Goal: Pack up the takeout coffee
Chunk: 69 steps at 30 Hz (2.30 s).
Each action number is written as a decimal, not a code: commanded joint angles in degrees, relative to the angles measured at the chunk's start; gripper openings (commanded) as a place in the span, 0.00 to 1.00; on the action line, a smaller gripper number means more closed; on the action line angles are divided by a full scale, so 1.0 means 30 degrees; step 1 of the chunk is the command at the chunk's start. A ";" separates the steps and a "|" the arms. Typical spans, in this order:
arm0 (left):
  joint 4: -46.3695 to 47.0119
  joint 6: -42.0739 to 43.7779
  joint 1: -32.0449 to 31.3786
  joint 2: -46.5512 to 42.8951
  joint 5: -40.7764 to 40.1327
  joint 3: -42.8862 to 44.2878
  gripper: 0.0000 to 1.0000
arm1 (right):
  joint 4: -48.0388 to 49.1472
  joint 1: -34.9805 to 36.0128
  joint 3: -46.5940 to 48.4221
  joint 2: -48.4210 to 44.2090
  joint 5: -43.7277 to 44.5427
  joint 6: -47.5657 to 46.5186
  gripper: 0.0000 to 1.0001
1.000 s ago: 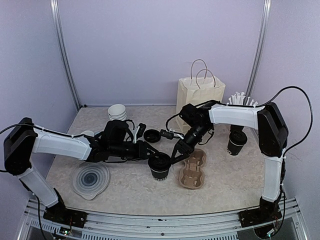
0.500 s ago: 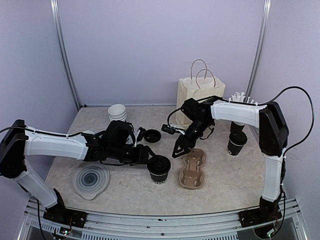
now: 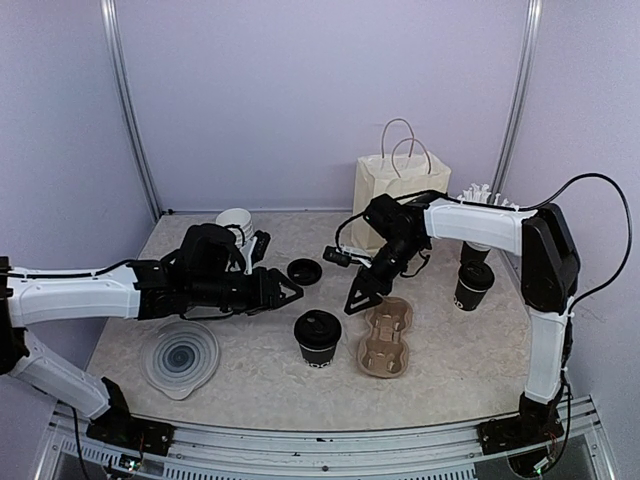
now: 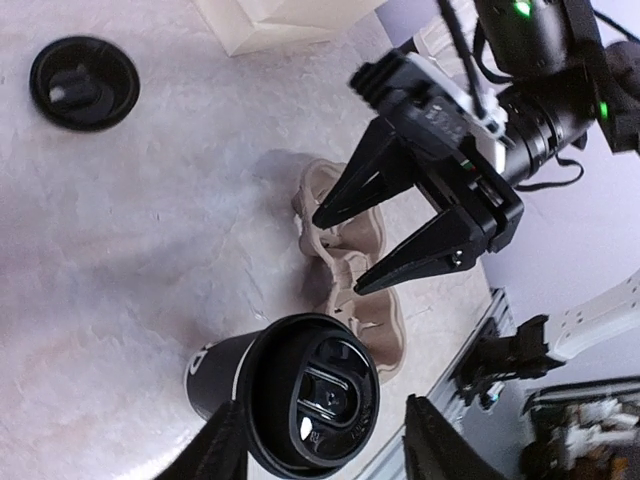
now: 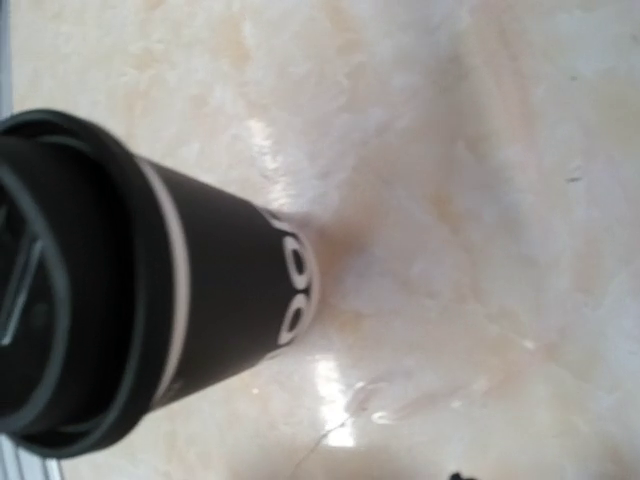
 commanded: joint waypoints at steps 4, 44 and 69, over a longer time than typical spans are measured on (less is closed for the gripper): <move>0.2385 -0.3010 0.0444 -0.0888 0.1934 -0.3240 0.41 | 0.0080 0.0005 -0.0041 0.0302 -0.1879 0.0096 0.52; 0.1419 -0.1329 0.0046 0.2930 0.1624 -0.3619 0.30 | -0.0382 0.0243 0.0207 0.2393 -0.3675 0.0441 0.53; 0.0833 -0.1480 -0.1065 0.0658 0.0878 -0.1999 0.41 | -0.0510 -0.0786 -0.0185 0.0925 -0.5467 0.0265 0.57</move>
